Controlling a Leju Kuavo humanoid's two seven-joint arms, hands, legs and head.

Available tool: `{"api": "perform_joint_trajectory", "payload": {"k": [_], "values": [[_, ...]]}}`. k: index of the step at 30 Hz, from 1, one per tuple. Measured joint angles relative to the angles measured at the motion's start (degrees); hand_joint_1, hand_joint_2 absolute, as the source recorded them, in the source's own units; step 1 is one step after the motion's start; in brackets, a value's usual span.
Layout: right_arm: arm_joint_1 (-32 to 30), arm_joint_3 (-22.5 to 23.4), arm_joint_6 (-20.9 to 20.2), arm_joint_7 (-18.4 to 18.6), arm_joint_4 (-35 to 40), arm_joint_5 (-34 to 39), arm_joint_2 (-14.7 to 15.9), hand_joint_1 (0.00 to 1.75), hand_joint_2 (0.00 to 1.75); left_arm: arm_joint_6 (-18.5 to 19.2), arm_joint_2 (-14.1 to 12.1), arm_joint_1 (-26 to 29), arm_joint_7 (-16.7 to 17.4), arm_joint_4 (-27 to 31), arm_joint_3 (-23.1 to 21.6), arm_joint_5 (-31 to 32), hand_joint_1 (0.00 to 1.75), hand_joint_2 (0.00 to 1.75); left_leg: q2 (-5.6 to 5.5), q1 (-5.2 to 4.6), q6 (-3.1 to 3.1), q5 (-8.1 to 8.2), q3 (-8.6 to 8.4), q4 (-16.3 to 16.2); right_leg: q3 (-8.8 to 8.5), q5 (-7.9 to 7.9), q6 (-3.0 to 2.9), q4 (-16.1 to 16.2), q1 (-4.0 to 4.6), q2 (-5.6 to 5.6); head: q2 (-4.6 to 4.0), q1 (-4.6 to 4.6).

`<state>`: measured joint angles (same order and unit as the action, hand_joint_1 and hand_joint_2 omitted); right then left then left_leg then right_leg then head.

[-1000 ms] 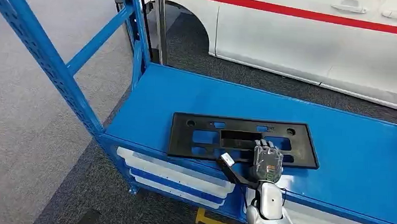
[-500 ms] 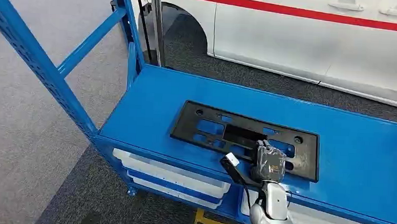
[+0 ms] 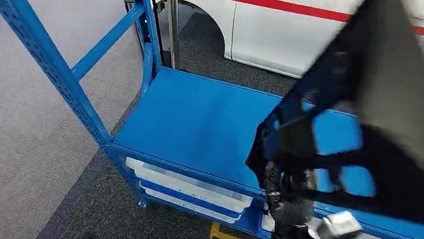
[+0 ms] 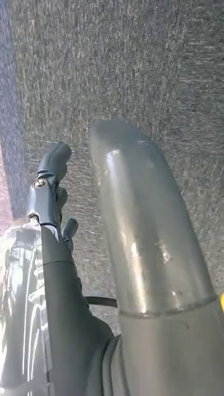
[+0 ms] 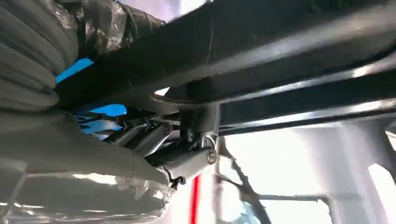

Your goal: Take the parts from the cabinet and place them on the table.

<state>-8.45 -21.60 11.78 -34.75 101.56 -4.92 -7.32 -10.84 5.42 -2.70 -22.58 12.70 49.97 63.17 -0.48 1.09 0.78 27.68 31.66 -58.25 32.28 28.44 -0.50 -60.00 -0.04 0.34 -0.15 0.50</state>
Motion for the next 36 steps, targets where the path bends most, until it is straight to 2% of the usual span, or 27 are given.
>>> {"api": "perform_joint_trajectory", "payload": {"k": [3,4,5,6,7,9,10,11,12,14,15,16,19,20,21,22,24,25,26,27,29,30,31,33,34,35,36], "values": [[-2.7,-0.1,-0.2,-1.6,5.6,1.3,0.1,1.75,1.75,-0.1,0.1,0.1,0.0,0.0,0.7,-0.5,0.00,0.00,0.08,-0.12,-1.00,-0.03,0.20,0.1,0.37,-0.14,-0.09,0.4,0.34,0.25,0.00,-0.02],[-3.5,-0.1,-0.2,-2.0,7.0,1.6,0.1,1.75,1.75,0.0,0.4,0.1,-0.2,0.0,1.1,-0.5,0.00,0.00,0.09,-0.17,-1.38,-0.07,0.06,0.2,0.30,-0.29,-0.35,0.7,0.23,0.26,0.00,0.00],[-4.3,-0.2,-0.2,-2.2,8.3,1.7,0.0,1.75,1.75,0.1,0.4,0.0,-0.5,0.0,1.4,-0.6,0.00,0.00,0.14,0.06,-1.63,0.60,0.28,-0.3,-0.07,-0.68,-0.85,1.4,-0.38,0.03,0.00,-0.02],[-5.0,-0.2,-0.2,-2.3,9.2,1.9,0.0,1.75,1.75,0.2,0.6,0.1,-0.6,0.0,1.6,-0.7,0.00,0.00,0.19,0.01,-1.77,2.10,0.92,-2.1,-0.20,-0.71,-1.32,1.6,-0.34,-0.06,0.00,-0.02],[-5.6,-0.2,-0.2,-2.4,9.7,2.0,0.0,1.75,1.75,0.2,0.7,0.1,-0.6,0.0,1.7,-0.8,0.00,0.00,0.18,0.06,-1.95,4.28,2.50,-5.7,-0.14,-0.72,-1.47,1.6,-0.32,-0.18,0.00,-0.04],[-7.0,-0.2,0.0,-2.5,10.3,2.1,0.0,1.75,1.75,0.2,0.7,0.2,-0.7,0.0,2.0,-1.0,0.00,0.00,0.18,0.07,-2.35,8.41,6.68,-14.7,0.03,-0.63,-1.61,1.4,-0.16,-0.32,0.00,-0.02],[-7.5,-0.2,0.0,-2.5,10.4,2.1,0.0,1.75,1.75,0.3,0.8,0.3,-0.7,0.0,2.1,-1.0,0.00,0.00,0.19,0.07,-2.47,8.94,8.08,-17.7,0.10,-0.61,-1.64,1.3,-0.11,-0.32,0.00,-0.04],[-7.8,-0.2,0.0,-2.5,10.6,2.1,0.0,1.75,1.75,0.4,0.8,0.4,-0.7,0.0,2.2,-1.0,0.00,0.00,0.19,0.07,-2.43,7.95,7.94,-17.3,0.07,-0.56,-1.66,1.2,-0.08,-0.31,0.00,-0.04],[-8.0,-0.2,0.0,-2.6,10.8,2.1,0.0,1.75,1.75,0.4,0.9,0.4,-0.8,0.0,2.3,-1.0,0.00,0.00,0.19,0.07,-2.28,5.73,6.46,-14.2,-0.04,-0.50,-1.65,1.2,-0.04,-0.29,0.00,-0.04],[-8.3,-0.2,0.0,-2.6,11.2,2.1,0.0,1.75,1.75,0.4,0.9,0.3,-0.8,0.0,2.6,-1.0,0.00,0.00,0.20,0.02,-1.67,0.52,1.29,-3.8,-0.35,-0.30,-1.49,1.1,0.04,-0.21,0.00,-0.04],[-8.4,-0.2,0.0,-2.6,11.3,2.1,0.0,1.75,1.75,0.4,0.9,0.2,-0.8,0.0,2.7,-1.0,0.00,0.00,0.20,-0.16,-1.18,0.55,-0.28,-0.5,-0.37,-0.17,-1.30,1.0,0.05,-0.22,0.00,-0.04],[-8.5,-0.2,0.0,-2.6,11.5,2.1,0.0,1.75,1.75,0.4,0.9,0.2,-0.8,0.0,2.8,-1.1,0.00,0.00,0.16,-0.43,-0.97,0.58,-0.65,0.3,-0.15,-0.09,-0.99,0.7,0.40,-0.16,0.00,0.00],[-8.7,-0.2,0.0,-2.6,11.7,2.1,0.0,1.75,1.75,0.4,0.9,0.3,-0.9,0.0,2.9,-1.1,0.00,0.00,0.14,-0.64,-0.57,0.37,-0.45,0.2,-0.14,-0.40,-0.35,1.0,0.23,-0.16,0.00,-0.04],[-8.7,-0.2,0.0,-2.6,11.9,2.1,0.0,1.75,1.75,0.4,1.1,0.3,-0.9,0.0,3.0,-1.1,0.00,0.00,0.27,0.19,0.10,-0.19,-0.76,1.1,-0.08,0.02,0.03,0.8,0.47,-0.13,0.00,-0.07],[-8.8,-0.2,0.2,-2.6,11.9,2.1,0.0,1.75,1.75,0.4,1.3,0.2,-0.9,0.0,3.0,-1.1,0.00,0.00,0.37,0.12,0.39,-0.36,-0.80,1.3,0.28,1.10,0.35,-0.4,0.34,-0.14,0.00,0.04],[-8.8,-0.2,0.9,-2.6,12.0,2.0,0.0,1.75,1.75,0.4,1.3,0.2,-0.9,0.0,3.0,-1.4,0.00,0.00,0.43,0.15,0.75,-0.45,-0.70,1.3,1.73,3.36,0.56,-3.6,0.19,-0.12,0.00,0.04],[-9.3,0.3,3.7,-2.1,11.5,1.5,0.0,1.75,1.75,0.4,1.4,0.2,-0.8,0.0,3.5,-2.1,0.00,0.00,0.52,0.12,0.77,-0.43,-0.58,1.3,6.01,7.68,1.12,-12.7,-0.31,-0.13,0.00,0.02],[-9.8,0.6,4.3,-2.0,11.0,1.5,0.0,1.75,1.75,0.3,1.4,0.3,-0.7,0.0,3.7,-2.2,0.00,0.00,0.53,0.12,0.77,-0.42,-0.53,1.3,7.48,8.43,1.34,-15.7,-0.47,-0.14,0.00,0.04],[-10.2,1.0,4.4,-1.8,10.3,1.7,0.0,1.75,1.75,0.1,1.4,0.3,-0.5,0.0,4.0,-2.2,0.00,0.00,0.52,0.15,0.74,-0.40,-0.57,1.3,7.87,7.68,1.54,-16.3,-0.73,-0.15,0.00,0.07],[-10.6,1.4,4.0,-2.1,9.5,2.0,0.0,1.75,1.75,-0.1,1.5,0.3,-0.3,0.0,4.3,-2.3,0.00,0.00,0.47,0.17,0.66,-0.35,-0.63,1.2,6.86,5.63,1.67,-13.9,-0.97,-0.20,0.00,0.04],[-11.2,1.6,2.3,-3.6,8.1,2.1,0.0,1.75,1.75,-0.3,1.8,0.3,0.5,0.0,4.6,-2.4,0.00,0.00,0.39,0.27,0.34,-0.21,-0.77,0.8,1.99,0.29,1.76,-4.0,-1.41,-0.28,0.00,0.04],[-11.4,1.7,1.2,-4.2,7.3,2.1,0.0,1.75,1.75,-0.4,1.9,0.3,0.9,0.0,4.8,-2.4,0.00,0.00,0.33,0.27,-0.11,0.08,-0.60,0.5,0.36,-0.10,1.77,-0.1,-1.48,-0.24,0.00,0.05],[-11.6,1.7,0.1,-4.4,6.5,2.1,0.0,1.75,1.75,-0.4,1.9,0.3,1.1,0.0,5.0,-2.3,0.00,0.00,0.28,-0.13,-0.48,0.18,-0.22,-0.2,0.35,-0.13,1.60,0.2,-0.92,-0.11,0.00,0.07],[-12.7,1.9,-1.7,-4.7,5.2,2.4,0.0,1.75,1.75,-0.5,1.9,0.3,1.2,0.0,5.4,-2.1,0.00,0.00,0.23,-0.08,-1.13,-0.09,0.00,0.0,0.85,-0.17,1.20,-0.3,-0.81,0.01,0.00,-0.02],[-13.1,2.0,-2.6,-4.8,4.7,2.6,0.0,1.75,1.75,-0.5,1.9,0.3,1.3,0.0,5.6,-2.1,0.00,0.00,0.24,0.11,-1.46,-0.21,-0.04,0.1,0.95,-0.23,0.89,-0.3,-0.66,0.03,0.00,0.00],[-13.4,2.1,-3.2,-4.8,4.1,2.6,0.0,1.75,1.75,-0.5,2.0,0.4,1.5,0.0,5.9,-1.9,0.00,0.00,0.18,0.12,-1.89,-0.26,-0.02,0.1,1.02,-0.61,0.28,0.2,-0.83,-0.02,0.00,-0.02],[-13.6,2.1,-3.8,-4.8,3.5,2.5,-0.1,1.75,1.75,-0.5,2.2,0.4,1.6,0.0,5.9,-1.7,0.00,0.00,0.31,0.33,-2.07,1.00,0.37,-0.6,1.01,-1.00,-0.35,0.5,-1.01,-0.29,0.00,-0.02]]}}
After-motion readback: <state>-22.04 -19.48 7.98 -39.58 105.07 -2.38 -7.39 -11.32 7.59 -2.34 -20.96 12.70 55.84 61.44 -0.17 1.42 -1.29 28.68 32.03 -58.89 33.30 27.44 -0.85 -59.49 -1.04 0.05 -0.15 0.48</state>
